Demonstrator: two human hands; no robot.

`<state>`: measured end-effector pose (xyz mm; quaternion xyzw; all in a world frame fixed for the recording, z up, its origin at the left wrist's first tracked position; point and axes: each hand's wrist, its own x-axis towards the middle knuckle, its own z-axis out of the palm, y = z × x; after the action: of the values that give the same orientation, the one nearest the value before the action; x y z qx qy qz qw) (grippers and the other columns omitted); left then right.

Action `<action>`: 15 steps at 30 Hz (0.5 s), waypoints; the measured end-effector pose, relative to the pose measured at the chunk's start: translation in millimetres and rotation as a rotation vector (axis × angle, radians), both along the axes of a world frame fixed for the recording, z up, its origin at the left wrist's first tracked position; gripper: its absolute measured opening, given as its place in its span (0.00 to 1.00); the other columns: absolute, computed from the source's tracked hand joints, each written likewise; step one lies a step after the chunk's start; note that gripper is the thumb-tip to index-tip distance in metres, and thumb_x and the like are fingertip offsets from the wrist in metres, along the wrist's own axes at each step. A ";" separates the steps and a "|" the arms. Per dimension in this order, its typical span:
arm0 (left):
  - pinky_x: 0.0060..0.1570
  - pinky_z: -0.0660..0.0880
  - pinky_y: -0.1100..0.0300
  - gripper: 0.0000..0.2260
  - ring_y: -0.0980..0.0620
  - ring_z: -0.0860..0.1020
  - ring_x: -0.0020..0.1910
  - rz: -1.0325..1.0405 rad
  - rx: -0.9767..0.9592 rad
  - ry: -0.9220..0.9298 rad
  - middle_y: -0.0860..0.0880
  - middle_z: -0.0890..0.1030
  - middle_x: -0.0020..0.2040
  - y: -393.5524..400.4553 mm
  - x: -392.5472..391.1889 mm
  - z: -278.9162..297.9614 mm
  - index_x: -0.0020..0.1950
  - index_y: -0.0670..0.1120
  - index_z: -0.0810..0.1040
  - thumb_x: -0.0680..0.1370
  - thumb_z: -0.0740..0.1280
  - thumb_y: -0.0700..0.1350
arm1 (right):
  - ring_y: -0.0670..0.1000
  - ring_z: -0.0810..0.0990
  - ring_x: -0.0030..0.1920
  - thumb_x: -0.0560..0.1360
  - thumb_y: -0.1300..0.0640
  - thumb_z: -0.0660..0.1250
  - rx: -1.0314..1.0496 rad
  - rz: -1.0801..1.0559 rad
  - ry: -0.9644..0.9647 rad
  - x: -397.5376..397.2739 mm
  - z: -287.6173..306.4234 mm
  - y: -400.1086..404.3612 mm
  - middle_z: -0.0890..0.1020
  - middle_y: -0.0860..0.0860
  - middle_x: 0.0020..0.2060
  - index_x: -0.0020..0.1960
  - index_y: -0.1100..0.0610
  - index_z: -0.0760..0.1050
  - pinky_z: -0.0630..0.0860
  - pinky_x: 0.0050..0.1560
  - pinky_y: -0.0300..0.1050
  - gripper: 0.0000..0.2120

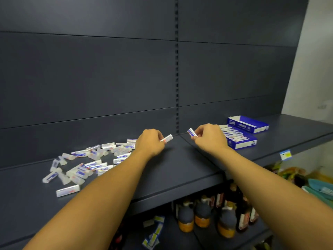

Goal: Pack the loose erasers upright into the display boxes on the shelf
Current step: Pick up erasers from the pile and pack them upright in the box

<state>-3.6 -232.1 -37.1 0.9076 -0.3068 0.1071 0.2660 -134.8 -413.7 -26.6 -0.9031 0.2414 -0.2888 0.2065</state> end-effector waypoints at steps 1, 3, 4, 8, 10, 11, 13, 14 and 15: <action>0.44 0.78 0.55 0.03 0.47 0.81 0.45 -0.010 0.009 -0.006 0.50 0.83 0.45 -13.0 -9.2 -0.1 0.46 0.52 0.83 0.75 0.69 0.48 | 0.54 0.82 0.45 0.71 0.51 0.72 -0.008 -0.002 0.008 -10.1 1.1 -13.6 0.84 0.50 0.42 0.47 0.50 0.83 0.79 0.44 0.48 0.06; 0.41 0.77 0.55 0.03 0.47 0.80 0.43 -0.028 0.020 -0.017 0.50 0.82 0.44 -38.9 -29.3 0.2 0.46 0.51 0.83 0.75 0.69 0.47 | 0.55 0.82 0.46 0.72 0.51 0.72 -0.014 -0.011 0.018 -29.1 2.9 -39.9 0.84 0.51 0.42 0.48 0.51 0.83 0.78 0.44 0.47 0.06; 0.40 0.78 0.55 0.03 0.47 0.80 0.43 -0.035 0.022 -0.021 0.50 0.82 0.43 -51.5 -38.7 0.2 0.46 0.51 0.83 0.75 0.69 0.46 | 0.55 0.82 0.46 0.72 0.52 0.72 -0.015 -0.018 0.022 -37.8 3.6 -52.0 0.84 0.51 0.42 0.48 0.51 0.84 0.78 0.44 0.46 0.06; 0.40 0.80 0.54 0.03 0.48 0.80 0.42 -0.056 0.024 -0.028 0.50 0.82 0.44 -96.8 -70.0 2.5 0.47 0.51 0.82 0.75 0.69 0.44 | 0.56 0.81 0.48 0.72 0.52 0.72 -0.031 -0.035 0.038 -63.5 3.9 -95.5 0.84 0.53 0.45 0.51 0.51 0.84 0.75 0.43 0.45 0.08; 0.39 0.78 0.55 0.03 0.48 0.80 0.42 -0.056 0.024 -0.041 0.51 0.82 0.44 -116.2 -80.5 4.6 0.47 0.51 0.82 0.76 0.69 0.45 | 0.57 0.81 0.50 0.72 0.51 0.72 -0.021 -0.038 0.042 -71.9 3.7 -114.0 0.84 0.53 0.47 0.52 0.51 0.84 0.74 0.44 0.44 0.10; 0.38 0.77 0.56 0.02 0.49 0.80 0.42 -0.055 0.027 -0.050 0.51 0.82 0.44 -125.1 -85.2 5.9 0.46 0.51 0.82 0.76 0.69 0.45 | 0.57 0.81 0.51 0.72 0.51 0.72 -0.017 -0.032 0.042 -75.0 3.1 -122.5 0.84 0.52 0.48 0.53 0.51 0.83 0.75 0.45 0.45 0.10; 0.37 0.75 0.57 0.02 0.50 0.79 0.42 -0.053 0.035 -0.060 0.52 0.82 0.44 -142.2 -92.7 8.0 0.47 0.52 0.82 0.76 0.69 0.46 | 0.56 0.81 0.52 0.72 0.51 0.73 -0.016 -0.021 0.038 -79.6 0.9 -137.8 0.84 0.52 0.50 0.54 0.51 0.83 0.77 0.47 0.46 0.11; 0.38 0.75 0.57 0.02 0.49 0.79 0.42 -0.050 0.037 -0.064 0.52 0.81 0.44 -150.2 -94.6 8.8 0.47 0.52 0.82 0.76 0.69 0.46 | 0.56 0.81 0.52 0.72 0.51 0.73 -0.015 -0.016 0.033 -80.7 -0.6 -145.3 0.84 0.52 0.50 0.54 0.51 0.83 0.77 0.46 0.46 0.11; 0.38 0.75 0.57 0.02 0.49 0.79 0.43 -0.049 0.040 -0.070 0.52 0.81 0.45 -158.2 -95.6 9.7 0.47 0.52 0.82 0.76 0.69 0.47 | 0.55 0.81 0.52 0.72 0.51 0.73 -0.014 -0.008 0.030 -80.9 -2.3 -152.8 0.84 0.52 0.50 0.54 0.51 0.83 0.77 0.46 0.45 0.11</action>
<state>-99.2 -390.3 -27.4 0.9006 -0.3403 0.1257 0.2394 -215.7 -566.5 -28.9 -0.9077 0.2462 -0.2779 0.1955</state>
